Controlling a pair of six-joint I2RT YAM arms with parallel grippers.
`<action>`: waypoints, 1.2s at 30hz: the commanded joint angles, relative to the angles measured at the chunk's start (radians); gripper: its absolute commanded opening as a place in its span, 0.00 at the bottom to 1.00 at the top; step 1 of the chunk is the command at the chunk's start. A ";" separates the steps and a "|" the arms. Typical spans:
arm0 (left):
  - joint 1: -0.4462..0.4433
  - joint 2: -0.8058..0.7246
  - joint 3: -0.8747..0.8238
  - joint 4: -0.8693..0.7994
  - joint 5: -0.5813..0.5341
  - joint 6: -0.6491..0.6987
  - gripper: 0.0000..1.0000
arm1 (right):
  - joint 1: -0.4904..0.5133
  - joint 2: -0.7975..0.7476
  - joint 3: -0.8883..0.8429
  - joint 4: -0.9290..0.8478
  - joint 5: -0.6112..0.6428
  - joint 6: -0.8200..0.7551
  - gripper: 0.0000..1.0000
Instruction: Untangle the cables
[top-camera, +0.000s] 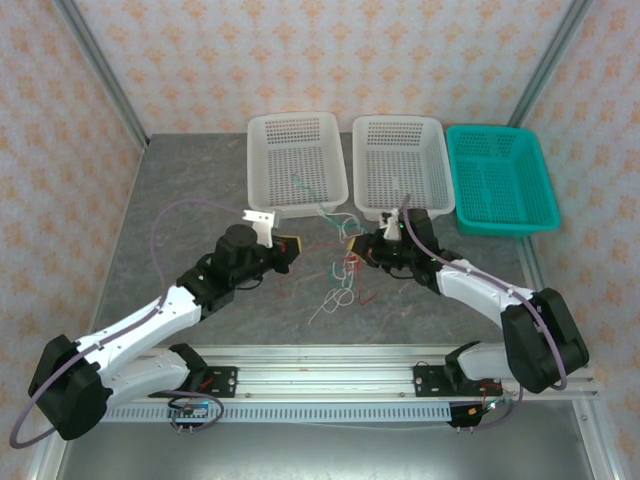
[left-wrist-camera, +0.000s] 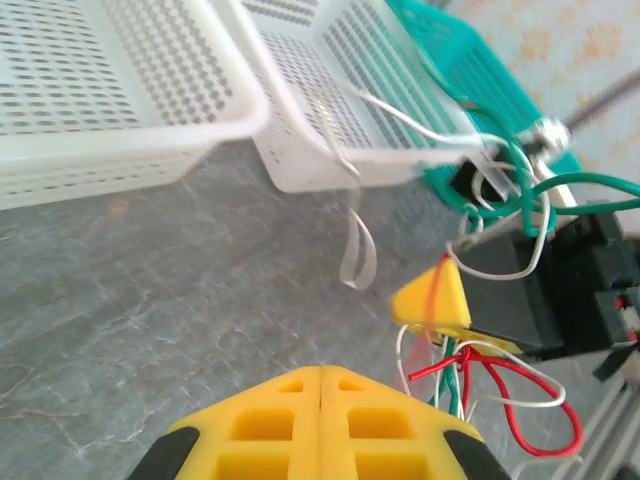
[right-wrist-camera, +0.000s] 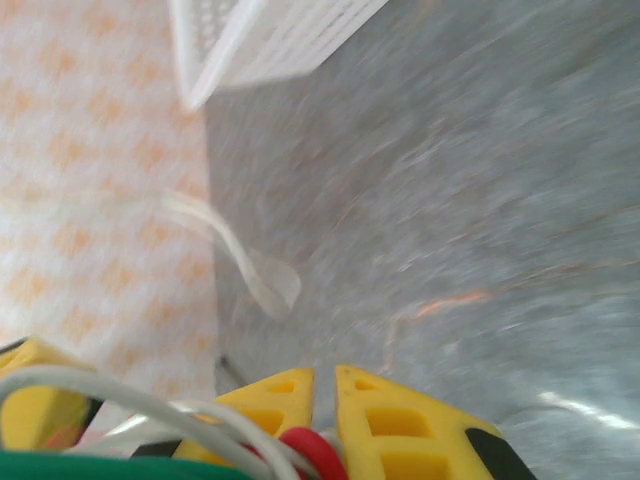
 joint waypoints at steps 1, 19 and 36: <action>0.036 0.031 -0.025 0.134 0.046 -0.117 0.00 | 0.004 -0.019 -0.037 -0.084 0.205 -0.006 0.14; -0.112 0.286 0.160 -0.093 -0.012 0.077 0.00 | 0.055 -0.230 0.014 -0.304 0.539 -0.330 0.79; -0.106 0.455 0.183 -0.131 -0.140 -0.072 0.59 | 0.109 0.291 0.235 -0.203 0.460 -0.509 0.22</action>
